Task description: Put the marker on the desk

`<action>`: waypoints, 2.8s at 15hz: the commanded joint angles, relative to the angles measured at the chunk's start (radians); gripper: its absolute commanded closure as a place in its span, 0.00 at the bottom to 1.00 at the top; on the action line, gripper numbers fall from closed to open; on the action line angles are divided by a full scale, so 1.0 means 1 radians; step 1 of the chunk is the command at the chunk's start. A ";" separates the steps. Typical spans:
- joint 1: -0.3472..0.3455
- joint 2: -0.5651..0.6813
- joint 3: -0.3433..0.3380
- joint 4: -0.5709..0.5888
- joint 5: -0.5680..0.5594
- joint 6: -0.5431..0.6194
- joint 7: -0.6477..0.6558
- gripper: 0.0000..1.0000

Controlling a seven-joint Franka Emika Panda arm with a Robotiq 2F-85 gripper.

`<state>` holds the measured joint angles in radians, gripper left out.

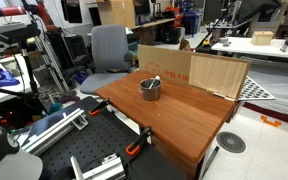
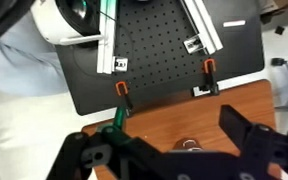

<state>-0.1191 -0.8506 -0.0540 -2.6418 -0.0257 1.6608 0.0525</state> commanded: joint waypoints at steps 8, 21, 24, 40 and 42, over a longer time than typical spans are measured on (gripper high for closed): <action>-0.012 0.042 0.016 0.002 -0.007 0.059 0.058 0.00; -0.002 0.408 0.093 0.005 -0.108 0.583 0.109 0.00; 0.003 0.528 0.112 0.031 -0.118 0.700 0.165 0.00; 0.162 1.057 0.071 0.363 -0.356 0.792 0.625 0.00; 0.192 1.104 0.042 0.401 -0.379 0.792 0.659 0.00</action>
<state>0.0175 0.1885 0.0395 -2.3070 -0.3548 2.4758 0.6426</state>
